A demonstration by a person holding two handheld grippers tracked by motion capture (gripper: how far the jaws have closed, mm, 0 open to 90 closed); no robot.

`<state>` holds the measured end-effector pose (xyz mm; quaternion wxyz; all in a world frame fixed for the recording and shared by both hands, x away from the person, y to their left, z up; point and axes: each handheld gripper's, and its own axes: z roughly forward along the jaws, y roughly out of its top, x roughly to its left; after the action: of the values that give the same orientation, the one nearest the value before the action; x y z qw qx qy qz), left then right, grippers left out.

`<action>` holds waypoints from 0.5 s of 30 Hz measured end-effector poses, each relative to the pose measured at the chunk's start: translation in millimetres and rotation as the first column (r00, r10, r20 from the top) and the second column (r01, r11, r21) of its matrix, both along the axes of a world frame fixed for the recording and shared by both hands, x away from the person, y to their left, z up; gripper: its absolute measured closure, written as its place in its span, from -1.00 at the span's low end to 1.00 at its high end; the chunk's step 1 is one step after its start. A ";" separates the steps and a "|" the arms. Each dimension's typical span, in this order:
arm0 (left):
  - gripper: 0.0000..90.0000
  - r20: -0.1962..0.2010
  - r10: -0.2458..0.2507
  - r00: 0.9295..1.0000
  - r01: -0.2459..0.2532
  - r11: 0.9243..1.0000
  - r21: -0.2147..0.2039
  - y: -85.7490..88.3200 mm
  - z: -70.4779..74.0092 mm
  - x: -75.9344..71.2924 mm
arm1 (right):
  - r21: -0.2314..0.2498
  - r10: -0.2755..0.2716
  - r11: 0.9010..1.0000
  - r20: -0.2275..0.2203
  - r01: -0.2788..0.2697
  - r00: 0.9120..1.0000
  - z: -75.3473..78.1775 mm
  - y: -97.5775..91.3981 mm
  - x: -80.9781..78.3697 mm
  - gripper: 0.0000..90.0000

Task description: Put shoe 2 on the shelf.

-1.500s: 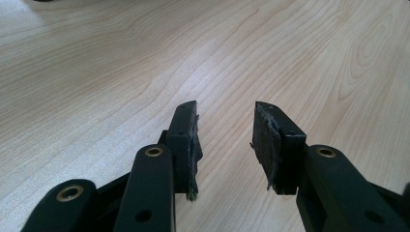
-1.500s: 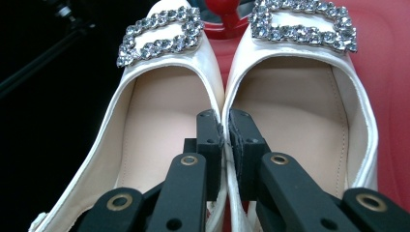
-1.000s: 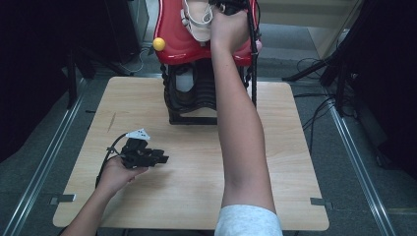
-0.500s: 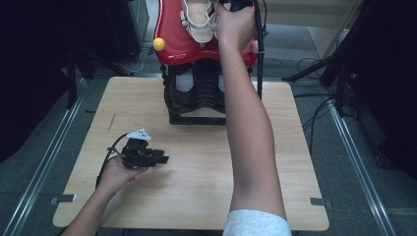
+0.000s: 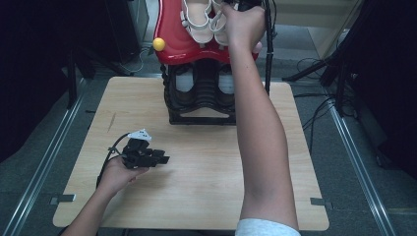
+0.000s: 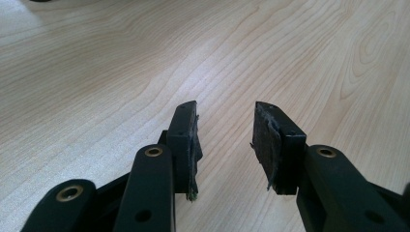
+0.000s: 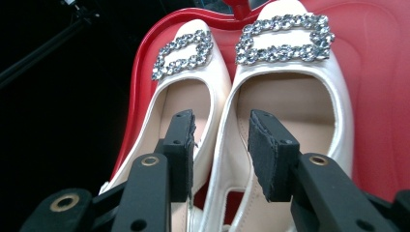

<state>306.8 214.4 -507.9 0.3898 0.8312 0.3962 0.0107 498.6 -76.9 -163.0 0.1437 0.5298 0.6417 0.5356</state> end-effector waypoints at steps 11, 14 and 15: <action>0.34 0.004 -0.008 1.000 0.008 1.000 0.010 -1.3 -0.5 -0.4 | 0.012 0.018 1.000 0.006 -0.018 1.000 -2.9 -25.2 -10.0 0.30; 0.33 0.004 -0.004 1.000 0.004 1.000 0.008 -1.8 -0.8 -0.7 | 0.038 0.036 0.999 0.017 -0.036 0.999 -5.8 -33.3 -11.8 0.27; 0.32 0.005 -0.005 1.000 0.005 1.000 0.009 -1.8 -0.8 -0.7 | 0.038 0.032 0.999 0.024 -0.033 0.999 -6.3 -34.9 -12.6 0.26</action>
<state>306.1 212.7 -508.8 0.3870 0.8340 0.3930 0.0135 485.9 -111.9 -169.3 0.1324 0.5156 0.6382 0.5561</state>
